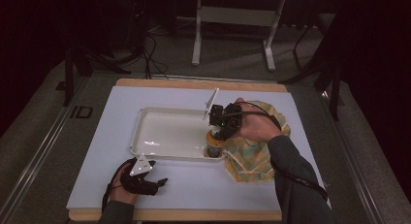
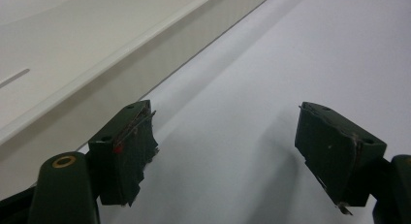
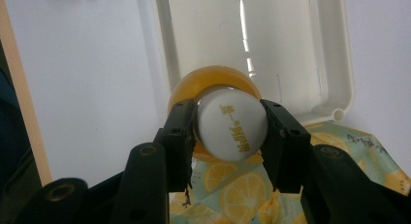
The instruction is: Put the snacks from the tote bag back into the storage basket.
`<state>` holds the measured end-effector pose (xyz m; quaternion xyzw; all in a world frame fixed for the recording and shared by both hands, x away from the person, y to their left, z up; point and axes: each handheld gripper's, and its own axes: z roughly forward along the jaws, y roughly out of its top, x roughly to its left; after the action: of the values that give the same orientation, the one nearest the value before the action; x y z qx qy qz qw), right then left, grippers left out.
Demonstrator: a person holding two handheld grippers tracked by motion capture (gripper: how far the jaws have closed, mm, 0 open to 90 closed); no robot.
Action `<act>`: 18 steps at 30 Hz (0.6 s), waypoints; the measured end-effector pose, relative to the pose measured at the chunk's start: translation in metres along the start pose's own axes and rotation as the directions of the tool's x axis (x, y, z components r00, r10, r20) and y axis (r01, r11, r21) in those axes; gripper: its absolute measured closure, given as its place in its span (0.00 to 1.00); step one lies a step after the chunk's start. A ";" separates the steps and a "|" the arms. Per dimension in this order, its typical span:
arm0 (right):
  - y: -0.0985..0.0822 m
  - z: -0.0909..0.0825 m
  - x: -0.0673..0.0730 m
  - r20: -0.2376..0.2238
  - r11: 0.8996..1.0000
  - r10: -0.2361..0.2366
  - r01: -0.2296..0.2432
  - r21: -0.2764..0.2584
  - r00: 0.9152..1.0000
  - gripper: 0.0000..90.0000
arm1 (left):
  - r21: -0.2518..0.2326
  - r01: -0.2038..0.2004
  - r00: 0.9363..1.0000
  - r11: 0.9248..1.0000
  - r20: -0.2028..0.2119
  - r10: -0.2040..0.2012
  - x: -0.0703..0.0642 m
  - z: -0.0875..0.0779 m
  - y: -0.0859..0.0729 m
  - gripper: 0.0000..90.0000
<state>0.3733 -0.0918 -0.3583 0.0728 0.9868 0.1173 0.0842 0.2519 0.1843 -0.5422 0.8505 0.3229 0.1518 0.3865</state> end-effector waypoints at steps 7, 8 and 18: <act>0.001 0.001 -0.002 -0.001 1.000 0.019 -0.019 -0.002 1.000 0.65 | 0.001 -0.002 1.000 1.000 0.000 0.002 0.000 0.000 0.000 0.24; 0.001 0.001 -0.002 -0.003 1.000 0.022 -0.022 -0.002 1.000 0.65 | 0.001 -0.001 1.000 1.000 -0.001 0.001 0.000 0.000 0.000 0.24; 0.000 0.004 -0.001 0.002 1.000 0.024 -0.024 0.002 1.000 0.60 | 0.000 -0.001 1.000 1.000 -0.001 0.001 0.000 0.000 0.000 0.24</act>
<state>0.3749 -0.0912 -0.3616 0.0850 0.9859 0.1171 0.0835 0.2517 0.1842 -0.5422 0.8505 0.3227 0.1525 0.3862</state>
